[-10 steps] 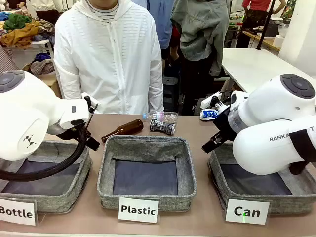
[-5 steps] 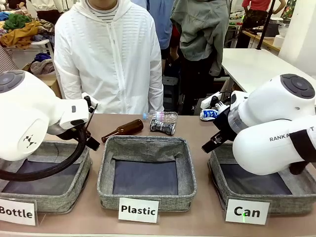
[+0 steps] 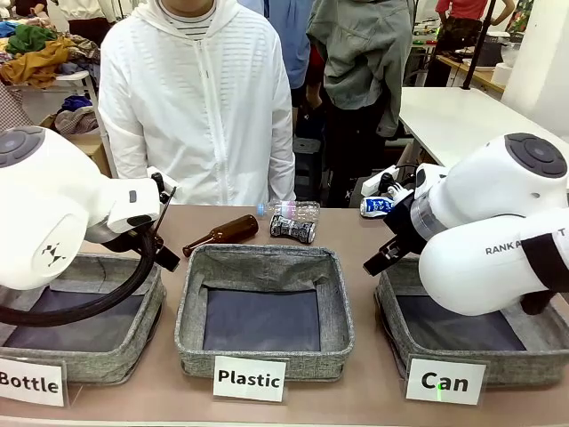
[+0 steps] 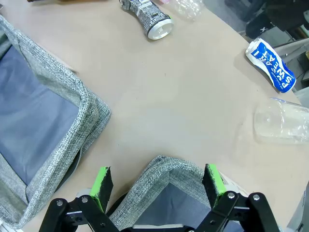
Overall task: Sort the can waste into the basket.
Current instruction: Pick up the can waste from the table and place it in the right Fabric basket.
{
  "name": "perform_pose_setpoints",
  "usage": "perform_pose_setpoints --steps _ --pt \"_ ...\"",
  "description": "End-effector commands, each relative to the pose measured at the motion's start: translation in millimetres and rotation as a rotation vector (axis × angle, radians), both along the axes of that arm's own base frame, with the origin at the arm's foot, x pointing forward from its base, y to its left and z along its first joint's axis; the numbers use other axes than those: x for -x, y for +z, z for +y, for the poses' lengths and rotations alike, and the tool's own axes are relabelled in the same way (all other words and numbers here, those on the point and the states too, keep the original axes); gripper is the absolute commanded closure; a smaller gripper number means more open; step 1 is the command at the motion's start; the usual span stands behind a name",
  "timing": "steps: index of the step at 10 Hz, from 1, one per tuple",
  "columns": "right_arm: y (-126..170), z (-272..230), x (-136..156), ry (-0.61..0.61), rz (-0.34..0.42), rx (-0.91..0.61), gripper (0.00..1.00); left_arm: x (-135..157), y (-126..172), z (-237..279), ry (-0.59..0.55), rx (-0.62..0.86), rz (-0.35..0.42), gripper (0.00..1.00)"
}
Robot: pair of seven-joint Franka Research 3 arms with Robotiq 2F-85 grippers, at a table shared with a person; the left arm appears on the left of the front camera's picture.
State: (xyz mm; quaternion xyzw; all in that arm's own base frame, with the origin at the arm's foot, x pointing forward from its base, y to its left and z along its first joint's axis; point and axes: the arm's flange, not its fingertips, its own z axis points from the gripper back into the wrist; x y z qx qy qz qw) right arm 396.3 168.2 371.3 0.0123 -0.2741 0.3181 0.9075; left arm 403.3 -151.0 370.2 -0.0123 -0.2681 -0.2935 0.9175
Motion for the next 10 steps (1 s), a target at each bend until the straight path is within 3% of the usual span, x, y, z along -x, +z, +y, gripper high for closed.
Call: perform_pose_setpoints --steps 1,5,6,8,10 --pt "0 0 0 0.000 0.000 -0.001 0.00 0 0 0 -0.001 0.000 0.000 0.00" --pt "0 0 0 0.000 0.000 0.000 0.00 0 0 0 0.000 0.000 0.000 0.00" --pt "21 4 6 0.026 0.067 0.013 0.00 12 27 3 -0.066 0.053 -0.031 0.00" --pt "87 2 31 -0.044 0.116 -0.124 0.00 60 114 -1 -0.118 0.223 -0.095 0.00" --pt "138 -44 70 -0.024 0.179 -0.402 0.00 113 166 24 -0.187 0.391 -0.142 0.00"
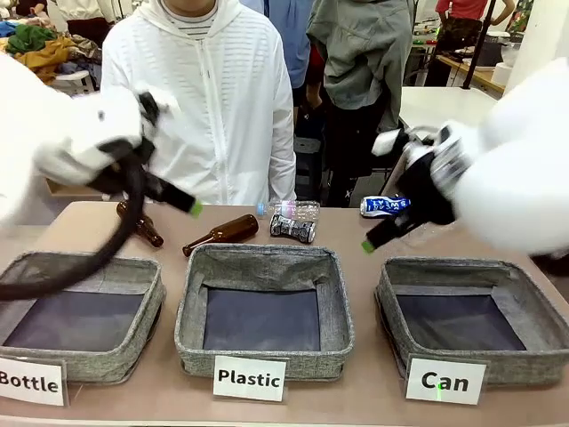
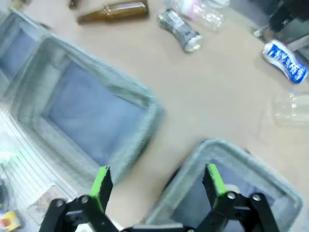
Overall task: Sort the can waste into the basket.
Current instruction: Pick up the can waste from the table and place it in the right Fabric basket.
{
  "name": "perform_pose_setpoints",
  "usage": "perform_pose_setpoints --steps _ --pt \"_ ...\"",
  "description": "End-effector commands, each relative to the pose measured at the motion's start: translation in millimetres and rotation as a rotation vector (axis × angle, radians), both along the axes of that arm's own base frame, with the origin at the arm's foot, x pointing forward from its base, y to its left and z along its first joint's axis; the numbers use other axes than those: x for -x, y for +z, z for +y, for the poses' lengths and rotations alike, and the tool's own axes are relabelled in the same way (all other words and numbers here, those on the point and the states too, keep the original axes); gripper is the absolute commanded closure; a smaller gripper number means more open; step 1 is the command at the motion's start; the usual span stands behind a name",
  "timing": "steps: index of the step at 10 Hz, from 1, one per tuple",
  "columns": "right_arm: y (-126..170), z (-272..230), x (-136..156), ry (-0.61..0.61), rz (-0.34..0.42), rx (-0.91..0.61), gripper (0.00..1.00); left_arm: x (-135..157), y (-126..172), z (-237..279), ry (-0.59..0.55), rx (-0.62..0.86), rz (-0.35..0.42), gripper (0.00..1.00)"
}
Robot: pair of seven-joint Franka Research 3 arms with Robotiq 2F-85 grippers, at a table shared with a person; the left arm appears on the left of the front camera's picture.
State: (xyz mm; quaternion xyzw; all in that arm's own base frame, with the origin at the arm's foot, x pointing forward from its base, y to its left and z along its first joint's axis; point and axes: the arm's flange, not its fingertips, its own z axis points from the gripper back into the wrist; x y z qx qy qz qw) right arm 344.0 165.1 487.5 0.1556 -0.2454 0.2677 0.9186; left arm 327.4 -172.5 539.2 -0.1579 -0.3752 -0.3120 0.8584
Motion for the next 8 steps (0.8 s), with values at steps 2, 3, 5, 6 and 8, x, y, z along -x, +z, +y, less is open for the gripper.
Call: perform_pose_setpoints --steps 2,3,5,6,8 --pt "39 -131 52 -0.027 0.026 -0.442 0.00 60 11 120 -0.199 0.210 -0.031 0.00" --pt "33 -179 66 -0.095 -0.009 -0.612 0.00 55 5 161 -0.171 0.336 -0.012 0.00" --pt "-1 -252 85 -0.235 -0.023 -0.818 0.00 41 -30 251 -0.149 0.619 0.055 0.00" --pt "-18 -276 89 -0.304 -0.016 -0.890 0.00 35 -53 281 -0.118 0.757 0.080 0.00" --pt "-45 -305 100 -0.380 -0.051 -1.010 0.00 31 -99 306 0.034 1.052 0.093 0.00"
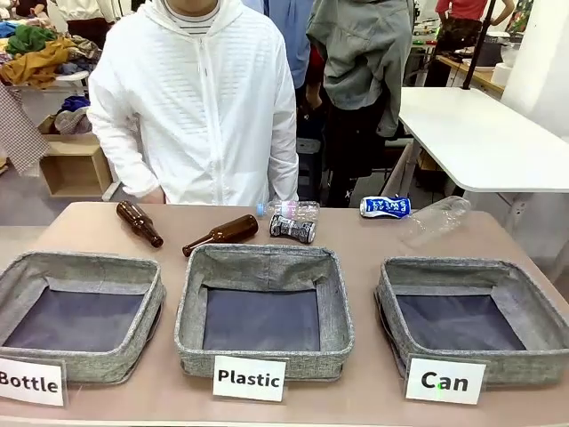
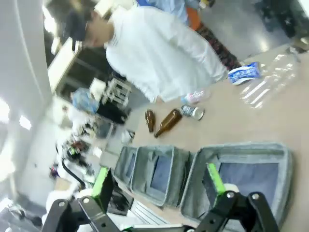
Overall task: Sort the can waste into the basket.
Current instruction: Pick up the can waste from the table and place it in the right Fabric basket.
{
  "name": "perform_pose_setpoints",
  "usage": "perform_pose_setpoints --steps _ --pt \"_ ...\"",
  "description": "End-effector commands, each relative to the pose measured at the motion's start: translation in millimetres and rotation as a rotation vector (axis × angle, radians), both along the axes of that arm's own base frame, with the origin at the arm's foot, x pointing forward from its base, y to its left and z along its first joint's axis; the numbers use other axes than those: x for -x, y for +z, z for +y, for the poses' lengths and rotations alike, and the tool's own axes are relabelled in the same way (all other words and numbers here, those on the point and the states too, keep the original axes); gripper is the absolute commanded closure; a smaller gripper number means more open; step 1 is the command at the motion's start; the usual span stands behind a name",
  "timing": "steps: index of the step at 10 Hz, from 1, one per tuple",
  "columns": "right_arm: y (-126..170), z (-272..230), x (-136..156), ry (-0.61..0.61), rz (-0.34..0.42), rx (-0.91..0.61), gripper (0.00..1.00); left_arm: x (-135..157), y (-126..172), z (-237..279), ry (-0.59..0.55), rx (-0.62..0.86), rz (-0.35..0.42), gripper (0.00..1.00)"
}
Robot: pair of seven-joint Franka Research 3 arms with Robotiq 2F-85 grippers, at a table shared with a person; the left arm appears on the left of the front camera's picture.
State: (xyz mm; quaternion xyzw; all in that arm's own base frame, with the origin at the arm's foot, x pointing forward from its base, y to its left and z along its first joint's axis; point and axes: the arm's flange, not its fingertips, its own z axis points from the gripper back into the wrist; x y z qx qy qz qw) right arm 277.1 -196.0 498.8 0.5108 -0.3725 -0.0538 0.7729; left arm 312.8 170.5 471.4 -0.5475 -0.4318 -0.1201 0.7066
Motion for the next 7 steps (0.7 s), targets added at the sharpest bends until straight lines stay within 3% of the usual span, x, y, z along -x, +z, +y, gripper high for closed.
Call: perform_pose_setpoints --steps 1,2,3,4,5,7 --pt "-68 51 33 -0.057 -0.003 -0.041 0.00 19 -52 -43 0.160 0.266 0.044 0.00" --pt "-77 47 29 -0.101 0.050 -0.041 0.00 20 -63 -53 0.193 0.316 0.068 0.00" --pt "-18 -17 1 -0.042 0.013 -0.035 0.00 24 -67 -70 0.218 0.327 0.111 0.00" --pt "-18 -17 1 -0.042 0.013 -0.035 0.00 27 -64 -85 0.267 0.348 0.194 0.00" --pt "-18 -17 1 -0.042 0.013 -0.035 0.00 -23 -51 25 0.177 0.309 0.142 0.00" --pt "-18 -17 1 -0.042 0.013 -0.035 0.00 -23 -51 25 0.177 0.309 0.142 0.00"
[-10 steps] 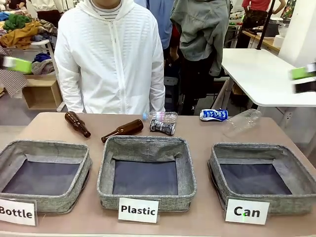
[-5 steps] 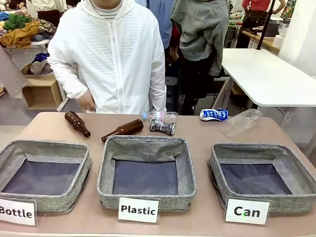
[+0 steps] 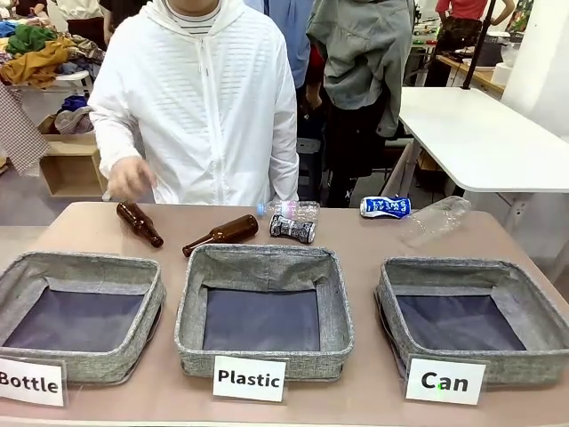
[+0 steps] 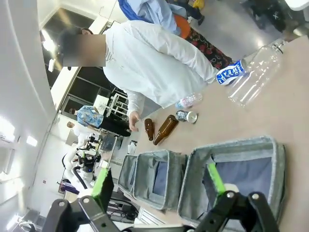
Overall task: Sort the can waste into the basket.
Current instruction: Pick up the can waste from the table and place it in the right Fabric basket.
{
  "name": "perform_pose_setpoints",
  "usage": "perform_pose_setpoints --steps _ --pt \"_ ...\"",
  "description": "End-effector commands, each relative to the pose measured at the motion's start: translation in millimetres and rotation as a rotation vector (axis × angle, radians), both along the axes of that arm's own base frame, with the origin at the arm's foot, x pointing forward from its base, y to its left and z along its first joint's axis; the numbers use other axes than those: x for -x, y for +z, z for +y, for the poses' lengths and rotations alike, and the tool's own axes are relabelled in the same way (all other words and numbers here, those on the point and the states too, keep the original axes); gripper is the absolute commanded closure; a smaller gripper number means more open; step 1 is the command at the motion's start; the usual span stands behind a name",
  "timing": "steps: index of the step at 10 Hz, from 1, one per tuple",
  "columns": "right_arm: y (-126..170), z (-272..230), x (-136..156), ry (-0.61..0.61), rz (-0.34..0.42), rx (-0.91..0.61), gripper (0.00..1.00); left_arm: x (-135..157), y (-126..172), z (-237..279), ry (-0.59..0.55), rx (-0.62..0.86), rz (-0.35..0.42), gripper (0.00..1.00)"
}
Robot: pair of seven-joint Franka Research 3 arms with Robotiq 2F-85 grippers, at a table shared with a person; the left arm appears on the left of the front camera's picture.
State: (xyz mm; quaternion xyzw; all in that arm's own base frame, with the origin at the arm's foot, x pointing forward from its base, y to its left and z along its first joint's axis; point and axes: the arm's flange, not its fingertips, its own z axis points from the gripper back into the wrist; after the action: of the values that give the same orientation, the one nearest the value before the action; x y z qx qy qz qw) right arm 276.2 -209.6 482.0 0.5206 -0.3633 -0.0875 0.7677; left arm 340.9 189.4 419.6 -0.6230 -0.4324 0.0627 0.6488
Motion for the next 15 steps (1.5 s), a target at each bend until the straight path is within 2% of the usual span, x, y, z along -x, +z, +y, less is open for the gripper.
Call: perform_pose_setpoints --steps 1,3,4,5,7,8,10,13,14,15 --pt "-1 -3 1 -0.007 -0.030 0.012 0.00 5 1 6 -0.002 -0.023 -0.025 0.00" --pt "0 -1 1 -0.002 0.000 0.000 0.00 5 1 6 -0.002 -0.023 -0.025 0.00" --pt "15 14 -16 0.085 0.003 0.106 0.00 5 1 6 -0.002 -0.023 -0.025 0.00" --pt "31 31 -41 0.145 0.034 0.212 0.00 5 1 6 -0.002 -0.023 -0.025 0.00" --pt "57 80 -107 0.178 0.177 0.451 0.00 5 1 6 -0.002 -0.023 -0.025 0.00" --pt "63 101 -130 0.238 0.197 0.530 0.00 5 1 6 -0.002 -0.023 -0.025 0.00" --pt "65 173 -187 0.286 0.294 0.798 0.00 5 1 6 -0.002 -0.023 -0.025 0.00" --pt "44 261 -218 0.390 0.266 1.106 0.00 5 1 6 -0.002 -0.023 -0.025 0.00" --pt "39 265 -211 0.314 0.274 1.165 0.00 5 1 6 -0.002 -0.023 -0.025 0.00" --pt "44 256 -213 0.394 0.256 1.005 0.00 5 1 6 -0.002 -0.023 -0.025 0.00"
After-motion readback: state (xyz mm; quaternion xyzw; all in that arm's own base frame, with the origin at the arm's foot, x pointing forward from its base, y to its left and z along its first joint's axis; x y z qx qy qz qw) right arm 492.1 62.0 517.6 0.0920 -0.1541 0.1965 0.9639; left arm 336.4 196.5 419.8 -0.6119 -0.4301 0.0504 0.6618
